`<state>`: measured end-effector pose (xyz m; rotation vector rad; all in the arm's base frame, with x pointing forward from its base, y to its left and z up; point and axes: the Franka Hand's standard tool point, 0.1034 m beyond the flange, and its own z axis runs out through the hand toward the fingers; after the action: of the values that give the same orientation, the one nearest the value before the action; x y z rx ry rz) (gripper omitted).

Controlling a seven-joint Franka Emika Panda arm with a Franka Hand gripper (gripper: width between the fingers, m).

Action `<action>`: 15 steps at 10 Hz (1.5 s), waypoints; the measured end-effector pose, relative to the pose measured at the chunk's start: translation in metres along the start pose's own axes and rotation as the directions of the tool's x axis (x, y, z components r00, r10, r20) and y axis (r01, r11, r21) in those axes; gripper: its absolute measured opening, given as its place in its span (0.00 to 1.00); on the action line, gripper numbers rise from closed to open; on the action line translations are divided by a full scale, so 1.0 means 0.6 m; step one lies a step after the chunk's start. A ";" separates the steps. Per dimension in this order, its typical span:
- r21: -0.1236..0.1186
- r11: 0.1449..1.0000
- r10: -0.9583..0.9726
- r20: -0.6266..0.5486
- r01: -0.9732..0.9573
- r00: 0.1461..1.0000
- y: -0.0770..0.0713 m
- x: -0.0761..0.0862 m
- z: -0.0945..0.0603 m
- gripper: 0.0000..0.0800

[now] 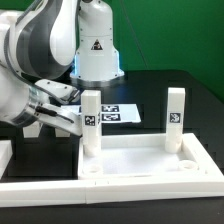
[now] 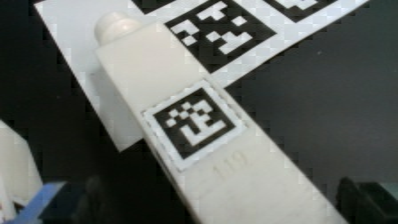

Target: Assemble desk

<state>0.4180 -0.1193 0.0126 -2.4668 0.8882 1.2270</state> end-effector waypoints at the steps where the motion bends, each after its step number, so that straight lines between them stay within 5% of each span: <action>1: -0.002 1.000 0.003 0.000 -0.003 1.000 0.000 0.000 0.000 0.81; 4: -0.003 1.000 0.004 0.000 -0.004 1.000 0.001 0.000 0.000 0.80; 6: -0.003 1.000 0.003 -0.001 -0.003 1.000 0.001 0.001 0.000 0.36; 15: -0.003 1.000 0.003 -0.002 -0.003 1.000 0.001 0.001 0.000 0.36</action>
Offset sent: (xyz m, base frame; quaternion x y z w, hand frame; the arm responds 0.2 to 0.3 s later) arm 0.0000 0.0000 0.0000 0.0000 0.0000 0.0000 1.0000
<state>0.4179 -0.1202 0.0123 -2.4701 0.8917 1.2283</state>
